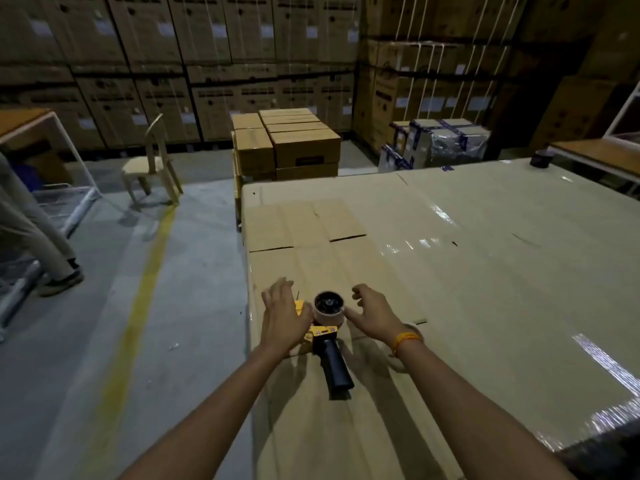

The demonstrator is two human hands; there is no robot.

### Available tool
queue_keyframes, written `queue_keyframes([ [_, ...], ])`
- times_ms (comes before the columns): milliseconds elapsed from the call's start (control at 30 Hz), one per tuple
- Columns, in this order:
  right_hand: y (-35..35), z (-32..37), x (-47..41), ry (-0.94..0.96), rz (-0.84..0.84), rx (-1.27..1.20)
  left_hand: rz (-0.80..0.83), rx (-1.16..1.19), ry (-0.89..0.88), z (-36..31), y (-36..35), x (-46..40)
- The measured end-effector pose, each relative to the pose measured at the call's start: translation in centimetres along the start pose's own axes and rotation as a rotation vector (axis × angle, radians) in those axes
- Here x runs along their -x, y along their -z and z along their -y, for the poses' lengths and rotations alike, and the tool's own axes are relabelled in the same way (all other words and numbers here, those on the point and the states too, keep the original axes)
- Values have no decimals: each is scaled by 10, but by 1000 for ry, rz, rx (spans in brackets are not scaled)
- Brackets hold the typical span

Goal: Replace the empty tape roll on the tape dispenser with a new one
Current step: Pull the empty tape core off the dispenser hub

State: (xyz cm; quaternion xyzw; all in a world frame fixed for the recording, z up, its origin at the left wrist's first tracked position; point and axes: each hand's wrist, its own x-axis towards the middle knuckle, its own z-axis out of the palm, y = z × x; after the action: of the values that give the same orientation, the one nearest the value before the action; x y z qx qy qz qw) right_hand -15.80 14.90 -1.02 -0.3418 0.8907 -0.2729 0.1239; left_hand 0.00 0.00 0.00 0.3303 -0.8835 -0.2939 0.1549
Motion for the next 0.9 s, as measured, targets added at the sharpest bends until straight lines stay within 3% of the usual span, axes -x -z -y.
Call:
queue_keyframes([
  [67, 0, 5, -6, -62, -14, -30, -110, 123, 103, -2, -5, 10],
  [133, 0, 12, -13, -157, 6, -56, -96, 207, 259, -1, -15, 29],
  [267, -7, 12, -28, -348, 61, -157, 254, 326, 491, -2, -33, 50],
  [333, -13, 15, -30, -425, 98, -222, 349, 289, 475, -7, -39, 60],
  [567, -46, 20, -26, -648, -10, -547, 395, 233, 396, 10, -66, 67],
  [733, -51, 20, -22, -731, -58, -663, 456, 457, 363, 11, -67, 71],
  [900, -48, 21, -15, -726, -69, -738, 433, 649, 465, 41, -102, 76],
])
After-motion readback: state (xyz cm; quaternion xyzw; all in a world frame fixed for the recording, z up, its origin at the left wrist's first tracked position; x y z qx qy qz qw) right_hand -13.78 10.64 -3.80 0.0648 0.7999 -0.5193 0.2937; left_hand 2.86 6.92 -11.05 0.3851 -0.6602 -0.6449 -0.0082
